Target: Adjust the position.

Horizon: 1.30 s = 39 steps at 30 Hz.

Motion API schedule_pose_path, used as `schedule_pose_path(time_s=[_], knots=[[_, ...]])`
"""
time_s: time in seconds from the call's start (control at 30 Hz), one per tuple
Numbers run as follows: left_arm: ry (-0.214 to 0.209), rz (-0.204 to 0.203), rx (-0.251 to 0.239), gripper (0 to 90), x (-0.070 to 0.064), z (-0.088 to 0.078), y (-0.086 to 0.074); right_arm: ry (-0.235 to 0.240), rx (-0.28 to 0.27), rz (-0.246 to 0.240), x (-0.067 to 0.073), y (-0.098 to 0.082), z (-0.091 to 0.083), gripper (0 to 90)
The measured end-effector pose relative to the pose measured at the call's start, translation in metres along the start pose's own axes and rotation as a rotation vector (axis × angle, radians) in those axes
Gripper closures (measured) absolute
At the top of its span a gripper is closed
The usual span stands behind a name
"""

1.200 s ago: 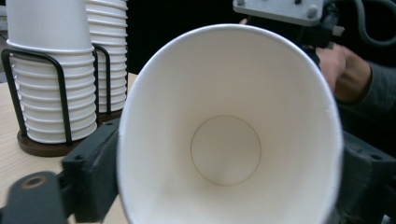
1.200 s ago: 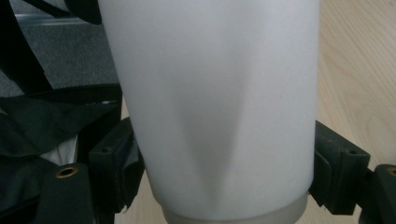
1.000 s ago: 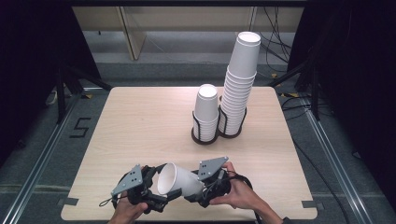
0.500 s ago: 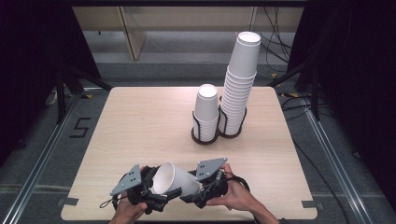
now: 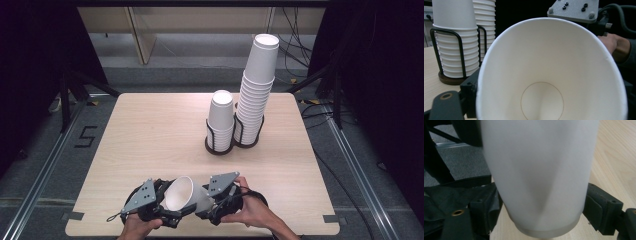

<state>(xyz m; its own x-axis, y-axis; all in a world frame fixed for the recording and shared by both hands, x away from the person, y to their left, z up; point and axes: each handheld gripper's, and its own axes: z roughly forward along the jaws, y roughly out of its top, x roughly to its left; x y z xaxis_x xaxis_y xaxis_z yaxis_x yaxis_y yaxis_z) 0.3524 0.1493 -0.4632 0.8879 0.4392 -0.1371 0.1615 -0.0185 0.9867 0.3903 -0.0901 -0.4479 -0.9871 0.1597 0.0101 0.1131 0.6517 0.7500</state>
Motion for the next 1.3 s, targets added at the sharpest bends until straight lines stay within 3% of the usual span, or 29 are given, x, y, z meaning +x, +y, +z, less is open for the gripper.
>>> schedule_pose_path(time_s=[0.1, 0.3, 0.4, 0.57, 0.67, 0.73, 0.8, 0.83, 0.97, 1.3], knots=[[-0.016, -0.022, -0.030, 10.5, 0.002, 0.000, -0.002, 0.006, 0.008, 0.000, 0.002, 0.001, 0.002, 24.4], [0.004, -0.073, -0.086, 5.5, 0.007, -0.006, 0.001, 0.030, -0.121, 0.019, -0.002, 0.000, -0.004, 25.1], [0.012, -0.086, -0.075, 5.2, 0.008, -0.005, 0.000, 0.010, -0.135, 0.011, -0.002, 0.001, -0.005, 25.3], [-0.002, -0.089, -0.069, 8.6, 0.008, -0.005, 0.001, 0.018, -0.121, 0.008, -0.004, -0.001, -0.005, 24.9], [0.003, -0.039, -0.049, 11.2, 0.005, -0.005, 0.001, 0.015, -0.095, 0.012, -0.002, -0.002, -0.001, 24.6], [0.006, -0.029, -0.048, 13.0, 0.003, -0.005, 0.002, 0.013, -0.088, 0.002, -0.002, -0.002, 0.000, 24.2], [0.007, -0.034, -0.041, 14.2, 0.004, -0.004, 0.003, 0.005, -0.086, -0.003, -0.003, -0.002, 0.000, 23.5], [0.009, -0.033, -0.037, 14.7, 0.003, -0.004, 0.003, 0.007, -0.074, 0.026, -0.002, -0.002, -0.001, 23.0], [0.033, -0.016, -0.006, 15.6, 0.004, -0.004, 0.003, -0.035, -0.047, 0.015, -0.001, 0.000, -0.003, 20.3], [0.020, -0.001, 0.018, 16.2, -0.001, 0.001, 0.003, -0.039, -0.011, -0.020, 0.006, 0.004, 0.005, 19.7]])
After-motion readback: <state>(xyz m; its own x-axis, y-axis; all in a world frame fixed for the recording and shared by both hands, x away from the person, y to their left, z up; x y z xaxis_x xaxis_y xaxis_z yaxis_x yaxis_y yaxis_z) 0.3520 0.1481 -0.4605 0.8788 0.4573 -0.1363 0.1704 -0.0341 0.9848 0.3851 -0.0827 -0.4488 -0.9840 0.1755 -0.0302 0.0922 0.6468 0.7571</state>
